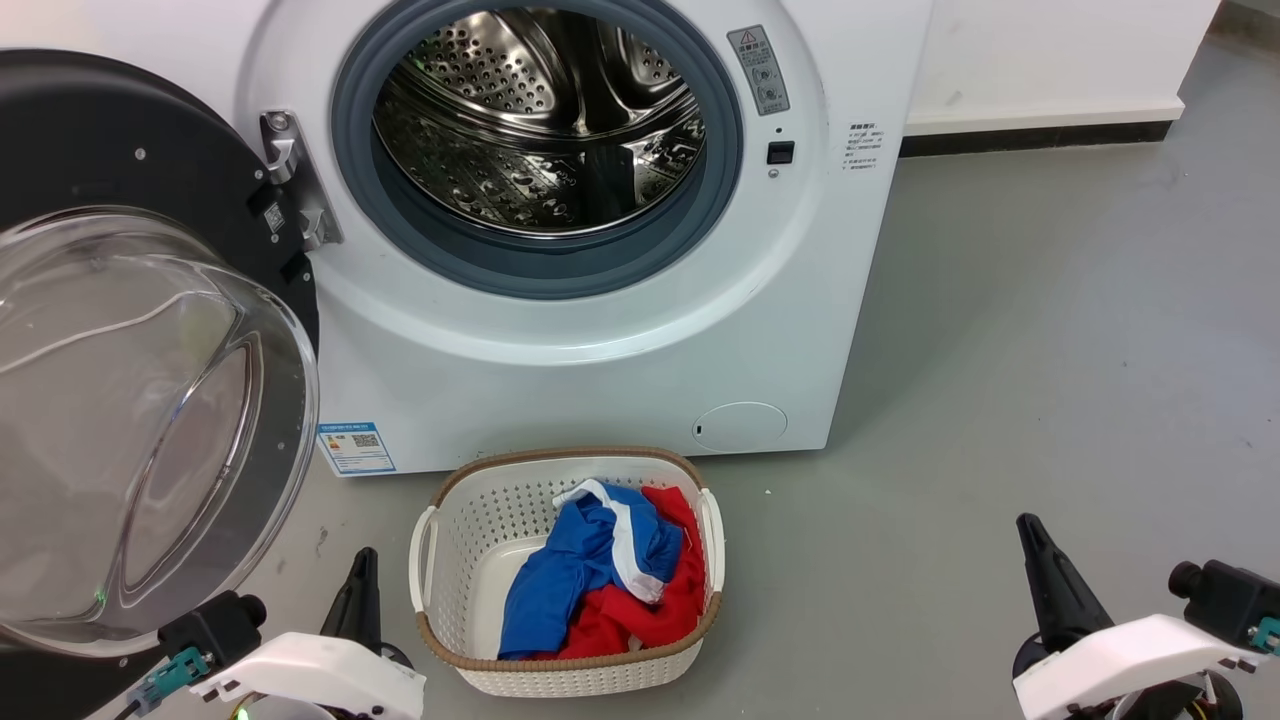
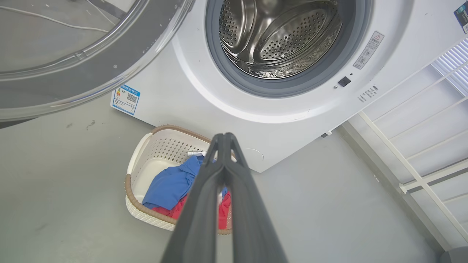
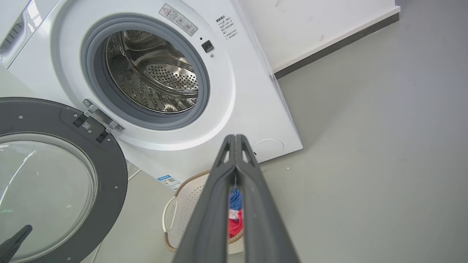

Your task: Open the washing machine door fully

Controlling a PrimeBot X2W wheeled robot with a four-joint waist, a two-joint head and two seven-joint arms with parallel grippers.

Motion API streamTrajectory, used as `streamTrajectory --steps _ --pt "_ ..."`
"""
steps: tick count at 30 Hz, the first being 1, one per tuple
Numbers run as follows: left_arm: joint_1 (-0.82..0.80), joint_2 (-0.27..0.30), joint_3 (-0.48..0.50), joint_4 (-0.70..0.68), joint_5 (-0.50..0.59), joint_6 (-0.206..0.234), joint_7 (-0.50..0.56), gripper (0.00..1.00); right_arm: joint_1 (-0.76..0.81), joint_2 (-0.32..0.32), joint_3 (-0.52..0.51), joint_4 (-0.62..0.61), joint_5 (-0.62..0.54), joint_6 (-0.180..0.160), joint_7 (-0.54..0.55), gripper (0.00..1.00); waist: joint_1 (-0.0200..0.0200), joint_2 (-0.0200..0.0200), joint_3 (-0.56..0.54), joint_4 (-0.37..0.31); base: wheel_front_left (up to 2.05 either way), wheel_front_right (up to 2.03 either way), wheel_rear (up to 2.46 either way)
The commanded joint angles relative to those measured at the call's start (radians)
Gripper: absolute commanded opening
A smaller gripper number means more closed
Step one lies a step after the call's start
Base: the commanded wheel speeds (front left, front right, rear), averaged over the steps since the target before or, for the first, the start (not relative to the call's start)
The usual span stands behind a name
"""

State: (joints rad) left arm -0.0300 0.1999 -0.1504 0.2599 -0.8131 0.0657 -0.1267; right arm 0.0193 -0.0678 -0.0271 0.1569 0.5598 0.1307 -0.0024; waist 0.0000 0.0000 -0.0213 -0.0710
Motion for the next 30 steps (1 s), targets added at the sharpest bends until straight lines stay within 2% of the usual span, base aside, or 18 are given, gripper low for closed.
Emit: streamTrajectory --steps 1,30 --pt "-0.033 -0.005 0.018 -0.014 -0.038 -0.011 0.01 0.0 -0.037 0.0 -0.007 -0.009 0.052 0.0 0.004 0.0 0.0 0.0 0.001 0.001 0.0 0.0 0.0" --pt "-0.055 -0.061 0.115 -0.016 -0.33 -0.084 0.099 0.0 -0.076 0.007 -0.038 0.027 0.436 0.0 0.048 0.0 0.0 0.0 0.007 0.021 0.0 0.0 0.0"
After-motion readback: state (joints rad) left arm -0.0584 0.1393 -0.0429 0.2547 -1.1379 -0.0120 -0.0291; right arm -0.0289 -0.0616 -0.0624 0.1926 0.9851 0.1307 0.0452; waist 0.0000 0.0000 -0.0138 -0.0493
